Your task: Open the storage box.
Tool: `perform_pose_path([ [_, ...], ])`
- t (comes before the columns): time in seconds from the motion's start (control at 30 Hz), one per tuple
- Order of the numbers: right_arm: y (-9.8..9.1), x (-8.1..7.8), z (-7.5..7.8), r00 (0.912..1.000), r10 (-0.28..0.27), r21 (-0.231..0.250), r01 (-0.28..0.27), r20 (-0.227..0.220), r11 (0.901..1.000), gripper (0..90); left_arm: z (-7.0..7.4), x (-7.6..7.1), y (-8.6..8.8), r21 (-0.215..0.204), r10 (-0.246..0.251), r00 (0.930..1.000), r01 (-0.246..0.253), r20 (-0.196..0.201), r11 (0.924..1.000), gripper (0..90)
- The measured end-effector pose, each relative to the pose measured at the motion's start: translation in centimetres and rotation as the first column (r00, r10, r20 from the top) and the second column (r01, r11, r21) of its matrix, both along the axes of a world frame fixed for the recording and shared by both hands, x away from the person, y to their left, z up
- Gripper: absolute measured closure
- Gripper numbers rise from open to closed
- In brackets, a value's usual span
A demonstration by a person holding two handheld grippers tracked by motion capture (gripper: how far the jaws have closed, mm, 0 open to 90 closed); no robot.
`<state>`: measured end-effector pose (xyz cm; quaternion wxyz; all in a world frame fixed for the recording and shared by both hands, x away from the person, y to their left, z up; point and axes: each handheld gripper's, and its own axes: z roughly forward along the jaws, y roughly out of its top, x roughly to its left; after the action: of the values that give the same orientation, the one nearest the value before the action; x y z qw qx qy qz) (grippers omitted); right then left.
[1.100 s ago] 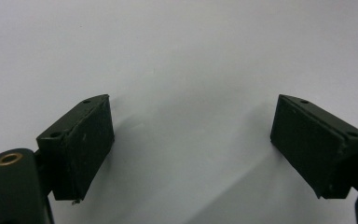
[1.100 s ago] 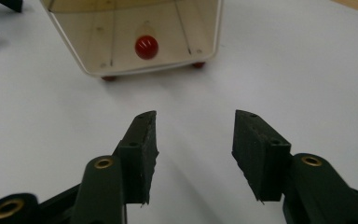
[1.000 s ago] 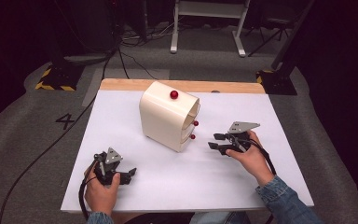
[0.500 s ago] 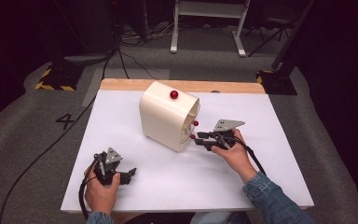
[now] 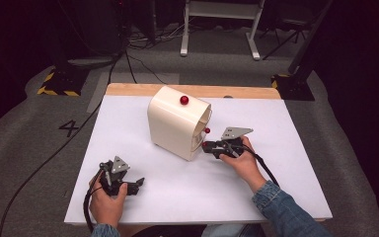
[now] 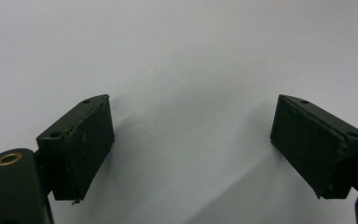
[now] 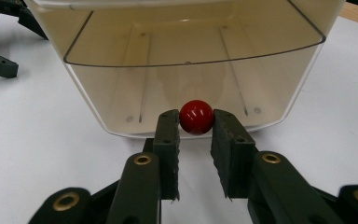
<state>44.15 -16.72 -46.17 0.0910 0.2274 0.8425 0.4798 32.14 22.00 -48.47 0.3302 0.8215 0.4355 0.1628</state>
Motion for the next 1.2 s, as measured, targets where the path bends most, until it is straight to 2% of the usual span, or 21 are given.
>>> perform_pose_path([
  [0.13, 0.0, 0.1, 0.1, 1.0, 0.003, -0.002, -0.003, -0.008, 1.0, 74.0, 0.0, 0.0, 0.0, 0.001, 0.0, 1.0, 0.0, -0.002, 1.0, 13.4],
  [0.33, 0.1, 0.0, 0.2, 0.9998, 0.008, -0.019, -0.008, 0.018, 0.9998, 74.5, 0.0, 0.0, 0.0, -0.001, 0.0, 1.0, 0.0, -0.001, 1.0, 13.3],
  [0.57, -0.5, -0.5, 0.5, 0.9997, 0.006, -0.03, -0.006, 0.022, 0.9995, 74.6, 0.0, 0.0, 0.0, -0.001, 0.001, 1.0, -0.001, -0.002, 1.0, 13.3],
  [1.2, -6.2, -3.9, 1.0, 0.9994, -0.035, -0.036, 0.035, 0.001, 0.9987, 74.5, 0.1, 0.1, -0.1, 0.001, 0.001, 1.0, -0.001, -0.007, 1.0, 13.2],
])
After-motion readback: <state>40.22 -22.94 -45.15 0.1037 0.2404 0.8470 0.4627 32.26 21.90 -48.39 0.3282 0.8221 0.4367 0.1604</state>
